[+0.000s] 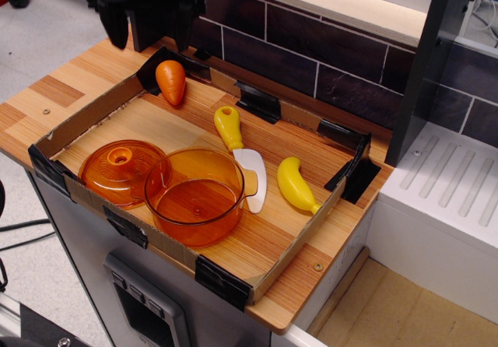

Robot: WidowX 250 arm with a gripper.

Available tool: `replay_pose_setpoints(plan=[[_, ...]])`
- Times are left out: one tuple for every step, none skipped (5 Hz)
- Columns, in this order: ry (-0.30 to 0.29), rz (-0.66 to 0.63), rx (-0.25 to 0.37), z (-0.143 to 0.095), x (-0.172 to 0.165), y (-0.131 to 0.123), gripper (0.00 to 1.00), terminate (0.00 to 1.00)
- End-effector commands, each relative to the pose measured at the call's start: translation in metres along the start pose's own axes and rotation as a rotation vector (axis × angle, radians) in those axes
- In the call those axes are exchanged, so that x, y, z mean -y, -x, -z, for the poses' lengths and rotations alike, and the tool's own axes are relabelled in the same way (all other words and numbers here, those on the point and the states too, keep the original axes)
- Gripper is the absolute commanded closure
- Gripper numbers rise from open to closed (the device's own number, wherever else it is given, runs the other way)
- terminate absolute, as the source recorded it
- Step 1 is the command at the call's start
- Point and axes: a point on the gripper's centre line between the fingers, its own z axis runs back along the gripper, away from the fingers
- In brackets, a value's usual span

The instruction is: Put banana in pot

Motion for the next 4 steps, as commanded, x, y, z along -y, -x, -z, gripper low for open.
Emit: replay_pose_setpoints(plan=[[-0.031, -0.127, 0.045, -0.015, 0.038, -0.003, 0.0, 0.0], [-0.024, -0.124, 0.06, -0.007, 0.058, 0.007, 0.0, 0.0], [0.019, -0.109, 0.024, -0.003, 0.078, 0.022, 0.0, 0.0], [0.071, -0.111, 0.009, -0.006, 0.097, 0.038, 0.0, 0.0]])
